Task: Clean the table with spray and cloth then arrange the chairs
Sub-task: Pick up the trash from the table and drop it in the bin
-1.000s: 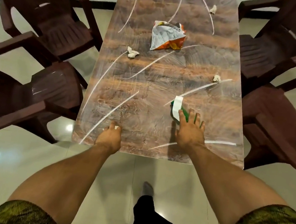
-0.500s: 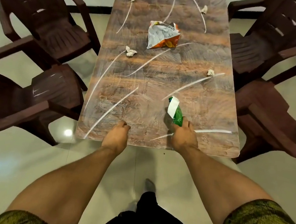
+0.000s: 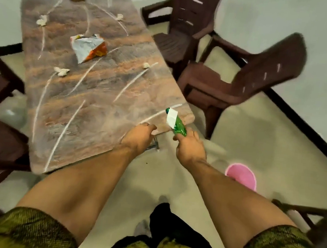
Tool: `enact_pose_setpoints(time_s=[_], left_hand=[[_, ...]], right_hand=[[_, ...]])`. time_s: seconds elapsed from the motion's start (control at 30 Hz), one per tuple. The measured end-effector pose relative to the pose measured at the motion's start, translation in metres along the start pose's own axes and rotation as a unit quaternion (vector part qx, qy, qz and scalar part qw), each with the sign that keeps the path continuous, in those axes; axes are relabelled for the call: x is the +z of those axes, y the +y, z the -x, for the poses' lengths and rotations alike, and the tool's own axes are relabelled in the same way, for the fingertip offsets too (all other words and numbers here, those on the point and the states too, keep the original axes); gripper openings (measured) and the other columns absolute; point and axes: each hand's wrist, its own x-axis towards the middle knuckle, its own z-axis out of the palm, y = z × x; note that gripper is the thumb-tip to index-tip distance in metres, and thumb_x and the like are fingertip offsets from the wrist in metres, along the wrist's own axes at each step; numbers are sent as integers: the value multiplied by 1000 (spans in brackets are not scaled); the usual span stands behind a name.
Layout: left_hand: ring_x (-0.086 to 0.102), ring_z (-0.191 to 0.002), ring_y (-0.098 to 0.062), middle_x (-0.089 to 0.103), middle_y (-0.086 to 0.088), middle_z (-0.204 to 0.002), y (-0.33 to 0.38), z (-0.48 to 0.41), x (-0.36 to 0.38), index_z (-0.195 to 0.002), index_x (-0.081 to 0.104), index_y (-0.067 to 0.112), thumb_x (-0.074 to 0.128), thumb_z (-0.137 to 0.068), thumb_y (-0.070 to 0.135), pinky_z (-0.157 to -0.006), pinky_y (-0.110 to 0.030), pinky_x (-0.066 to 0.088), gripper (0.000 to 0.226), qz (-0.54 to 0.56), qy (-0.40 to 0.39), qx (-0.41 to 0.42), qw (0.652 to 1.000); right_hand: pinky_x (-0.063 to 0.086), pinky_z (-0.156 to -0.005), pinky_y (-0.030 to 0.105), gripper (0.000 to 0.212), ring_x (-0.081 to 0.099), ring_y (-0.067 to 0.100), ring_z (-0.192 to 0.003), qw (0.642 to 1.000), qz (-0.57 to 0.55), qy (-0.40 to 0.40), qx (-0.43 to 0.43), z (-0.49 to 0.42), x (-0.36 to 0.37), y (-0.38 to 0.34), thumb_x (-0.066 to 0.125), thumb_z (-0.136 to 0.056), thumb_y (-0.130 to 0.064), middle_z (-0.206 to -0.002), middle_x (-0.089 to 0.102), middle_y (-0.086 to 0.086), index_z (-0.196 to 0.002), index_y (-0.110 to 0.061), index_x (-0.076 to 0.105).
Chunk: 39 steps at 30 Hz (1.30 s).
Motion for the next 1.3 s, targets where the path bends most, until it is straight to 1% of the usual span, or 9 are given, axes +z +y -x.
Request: enact_pose_setpoints(time_s=[0.23,0.37,0.5,0.7,0.83,0.9,1.0,1.17,1.3], left_hand=[[65,-103,-36,69,-15,-113,157,-43,49,-114,65,12,52,-99,23,-86,-43,52,22,-34,-45,163,985],[65,-105,-34,70,-13,-114,235,-61,93,-119,65,13,50,-101,22,-89,-41,51,26,8,-59,194,979],[60,-115,-31,65,-14,-125,303,-87,146,-129,61,9,52,-101,18,-96,-35,44,31,37,-102,182,977],[57,-117,-28,58,-12,-132,372,-154,241,-132,61,10,55,-99,14,-101,-33,43,34,24,-166,111,980],[61,-112,-29,61,-12,-127,390,-216,305,-129,63,13,57,-99,20,-91,-29,45,32,-6,-195,64,979],[63,-105,-29,66,-12,-118,394,-243,335,-125,65,12,60,-98,22,-83,-27,43,29,-21,-206,51,977],[65,-103,-29,70,-12,-115,395,-267,372,-127,65,10,64,-96,23,-84,-27,46,33,-15,-223,25,974],[68,-99,-26,74,-8,-108,383,-296,440,-123,69,12,68,-92,24,-84,-28,50,33,-5,-247,-22,969],[69,-87,-26,75,-8,-97,371,-311,486,-107,71,11,69,-92,22,-80,-35,55,19,-19,-265,-31,964]], right_hand=[[36,-107,40,42,38,30,-132,985,-69,58,148,71,-12,126,51,-93,-11,-148,41,9,-129,-29,60],[41,-108,47,41,40,31,-131,967,-92,62,228,95,-1,198,54,-92,-12,-146,42,8,-128,-31,61],[41,-107,44,41,42,32,-128,954,-111,28,276,100,21,273,54,-92,-12,-142,45,9,-130,-29,59],[42,-103,40,48,42,31,-129,915,-201,-87,338,81,80,393,51,-89,-6,-145,42,11,-130,-30,56],[46,-97,38,41,47,32,-118,894,-240,-147,350,54,130,462,50,-91,-8,-131,49,14,-130,-22,51],[47,-92,40,51,52,36,-112,883,-266,-150,357,37,158,489,49,-93,-11,-126,50,17,-143,-19,39],[49,-88,44,62,57,42,-107,851,-326,-152,382,18,197,514,47,-95,-16,-122,53,21,-152,-18,20],[42,-74,35,44,61,42,-106,791,-413,-131,432,-22,267,546,47,-101,-24,-120,62,22,-138,-7,30],[38,-78,29,37,60,39,-113,700,-500,-116,496,-49,320,568,44,-105,-35,-124,62,18,-130,-8,41]])
